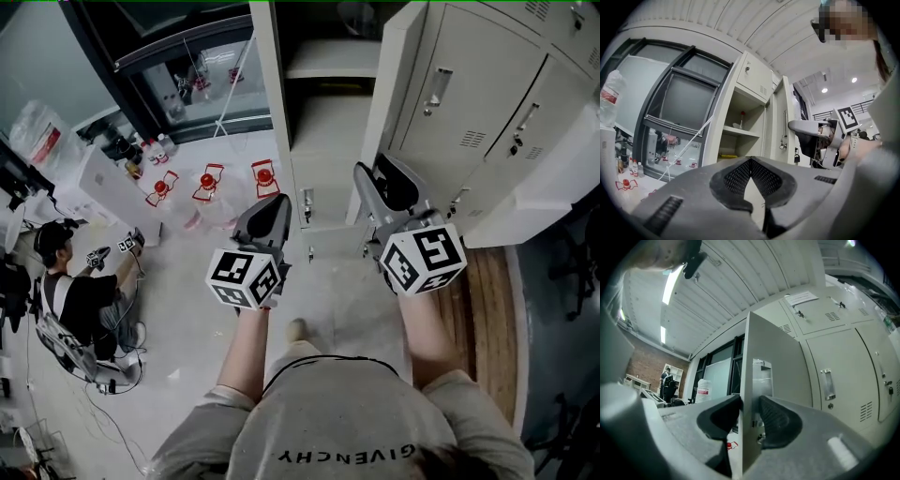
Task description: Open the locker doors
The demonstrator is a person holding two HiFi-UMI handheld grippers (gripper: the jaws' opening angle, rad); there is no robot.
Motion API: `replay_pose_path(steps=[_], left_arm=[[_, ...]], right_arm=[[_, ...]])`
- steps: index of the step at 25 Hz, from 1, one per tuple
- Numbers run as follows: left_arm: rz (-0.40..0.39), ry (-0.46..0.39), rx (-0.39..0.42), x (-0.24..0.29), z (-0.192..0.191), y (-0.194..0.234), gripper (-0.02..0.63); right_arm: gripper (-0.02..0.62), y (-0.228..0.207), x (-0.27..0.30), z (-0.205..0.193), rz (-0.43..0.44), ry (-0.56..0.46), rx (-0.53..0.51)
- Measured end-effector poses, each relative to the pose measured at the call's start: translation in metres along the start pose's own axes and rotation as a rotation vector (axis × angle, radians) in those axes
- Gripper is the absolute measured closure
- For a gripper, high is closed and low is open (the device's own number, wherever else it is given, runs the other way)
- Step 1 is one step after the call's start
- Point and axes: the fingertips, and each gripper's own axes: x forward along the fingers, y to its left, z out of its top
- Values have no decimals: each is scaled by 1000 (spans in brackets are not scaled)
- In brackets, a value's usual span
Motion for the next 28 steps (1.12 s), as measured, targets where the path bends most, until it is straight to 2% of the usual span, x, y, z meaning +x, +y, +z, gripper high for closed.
replay_pose_path(steps=[13, 19, 28], left_arm=[[-14, -2, -2, 12, -12, -70, 607], [-37, -4, 3, 18, -14, -95, 607], [-52, 5, 4, 26, -18, -112, 607]], right_arm=[[454, -67, -77, 10, -37, -17, 30], [472, -106, -105, 13, -120, -39, 44], [505, -163, -128, 13, -251, -19, -24]])
